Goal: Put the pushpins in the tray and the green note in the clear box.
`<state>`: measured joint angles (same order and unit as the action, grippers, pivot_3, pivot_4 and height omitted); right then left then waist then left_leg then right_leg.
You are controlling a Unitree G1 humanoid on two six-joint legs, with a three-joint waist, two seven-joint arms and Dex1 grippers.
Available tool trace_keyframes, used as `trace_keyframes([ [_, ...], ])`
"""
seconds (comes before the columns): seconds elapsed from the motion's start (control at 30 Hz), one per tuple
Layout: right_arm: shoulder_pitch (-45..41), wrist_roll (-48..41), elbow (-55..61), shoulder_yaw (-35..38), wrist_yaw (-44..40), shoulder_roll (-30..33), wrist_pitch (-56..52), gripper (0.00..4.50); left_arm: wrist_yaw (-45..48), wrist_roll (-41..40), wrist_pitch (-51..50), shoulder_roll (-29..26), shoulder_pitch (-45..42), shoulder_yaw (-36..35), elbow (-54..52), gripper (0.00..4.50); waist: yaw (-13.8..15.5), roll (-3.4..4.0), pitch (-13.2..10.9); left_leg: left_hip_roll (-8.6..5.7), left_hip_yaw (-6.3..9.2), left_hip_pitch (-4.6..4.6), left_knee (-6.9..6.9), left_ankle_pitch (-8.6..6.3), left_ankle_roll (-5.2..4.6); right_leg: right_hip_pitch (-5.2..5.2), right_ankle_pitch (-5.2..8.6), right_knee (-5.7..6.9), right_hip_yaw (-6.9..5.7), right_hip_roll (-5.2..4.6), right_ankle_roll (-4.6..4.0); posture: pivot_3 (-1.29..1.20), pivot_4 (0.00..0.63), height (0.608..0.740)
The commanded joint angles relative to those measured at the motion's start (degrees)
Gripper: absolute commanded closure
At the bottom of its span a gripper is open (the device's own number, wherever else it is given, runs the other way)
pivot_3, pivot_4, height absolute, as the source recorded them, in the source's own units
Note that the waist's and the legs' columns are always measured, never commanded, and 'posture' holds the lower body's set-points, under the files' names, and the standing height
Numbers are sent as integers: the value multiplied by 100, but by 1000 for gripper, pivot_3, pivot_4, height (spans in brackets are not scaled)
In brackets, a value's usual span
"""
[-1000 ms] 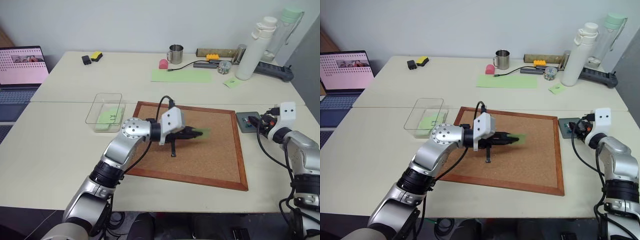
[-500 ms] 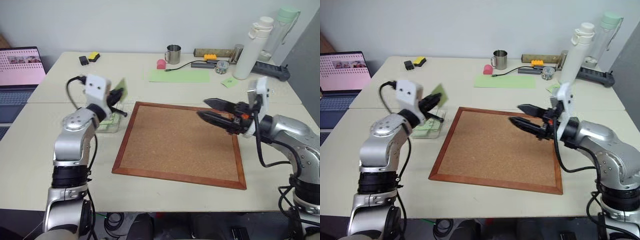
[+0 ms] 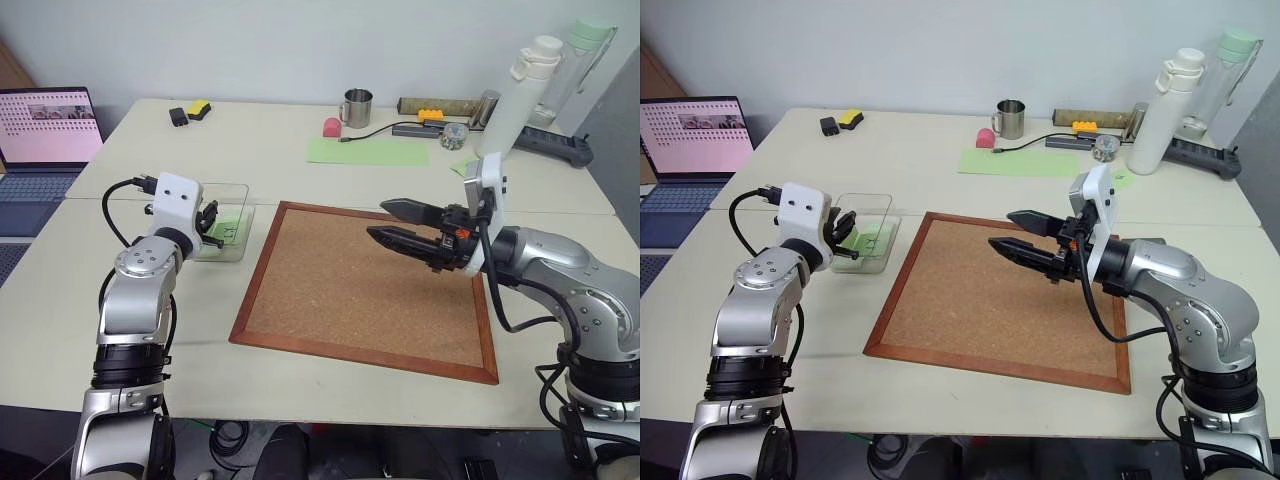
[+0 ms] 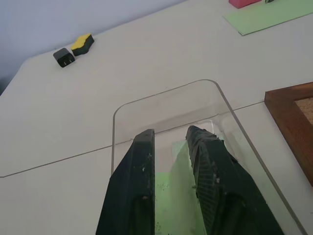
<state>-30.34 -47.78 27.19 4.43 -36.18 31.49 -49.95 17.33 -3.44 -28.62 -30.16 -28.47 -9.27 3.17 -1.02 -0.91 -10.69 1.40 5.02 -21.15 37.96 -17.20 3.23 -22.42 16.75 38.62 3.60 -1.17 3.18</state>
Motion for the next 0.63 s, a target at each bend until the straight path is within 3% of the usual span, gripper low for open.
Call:
trace_keyframes([
  [0.03,60,56,134,199,85,111,136,1719,253,-145,178,-52,-218,14,-201,2577,0,0,0,-1,-1,0,0,0,0,0,0,0,1,0,0,0,150,740],
  [0.37,744,889,-259,203,-452,868,814,1719,2585,-1041,-4,-641,-182,710,-965,520,-29,0,0,-1,-6,-2,-1,0,0,-2,0,-1,3,1,0,0,150,740],
  [0.5,1232,1230,-400,44,-1048,1429,1042,1719,3707,-1598,-324,-1023,25,978,-1247,520,-57,0,0,-1,-9,-3,-2,-1,-1,-1,0,-4,4,2,0,0,150,740],
  [0.63,1494,1325,-431,135,-1204,1584,1144,1719,4114,-1681,-274,-1223,19,1051,-1109,520,-71,-2,-2,2,-12,0,0,-1,-2,-1,0,0,7,6,0,0,150,740],
])
